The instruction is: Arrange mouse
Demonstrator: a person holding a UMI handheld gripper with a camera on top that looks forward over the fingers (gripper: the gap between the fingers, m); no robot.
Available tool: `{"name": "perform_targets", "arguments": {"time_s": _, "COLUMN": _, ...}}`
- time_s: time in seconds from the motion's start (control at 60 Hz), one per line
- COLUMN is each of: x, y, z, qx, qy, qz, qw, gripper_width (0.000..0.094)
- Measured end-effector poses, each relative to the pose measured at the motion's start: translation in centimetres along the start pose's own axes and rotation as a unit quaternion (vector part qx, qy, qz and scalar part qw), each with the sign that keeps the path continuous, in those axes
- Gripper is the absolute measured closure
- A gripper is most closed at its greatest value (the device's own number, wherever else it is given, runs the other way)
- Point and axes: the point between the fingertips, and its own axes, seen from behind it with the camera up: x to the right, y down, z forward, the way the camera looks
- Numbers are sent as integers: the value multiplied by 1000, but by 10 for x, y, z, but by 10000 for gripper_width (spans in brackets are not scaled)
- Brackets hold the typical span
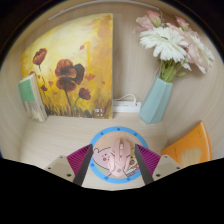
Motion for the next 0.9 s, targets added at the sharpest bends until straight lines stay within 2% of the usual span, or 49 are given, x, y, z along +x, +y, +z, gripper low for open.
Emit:
{"name": "perform_targets", "arguments": {"time_s": 0.183, "x": -36, "y": -13, "z": -90, "qx": 46, "qy": 6, "qz": -1, "qw": 999, "gripper_width": 84}}
{"name": "perform_targets", "arguments": {"time_s": 0.45, "x": -87, "y": 25, "z": -175, "qx": 75, "qy": 1, "qz": 24, "qw": 997, "gripper_width": 81}}
{"name": "perform_targets", "arguments": {"time_s": 0.9, "x": -136, "y": 89, "z": -233, "qx": 71, "qy": 6, "qz": -6, "qw": 997, "gripper_width": 78}}
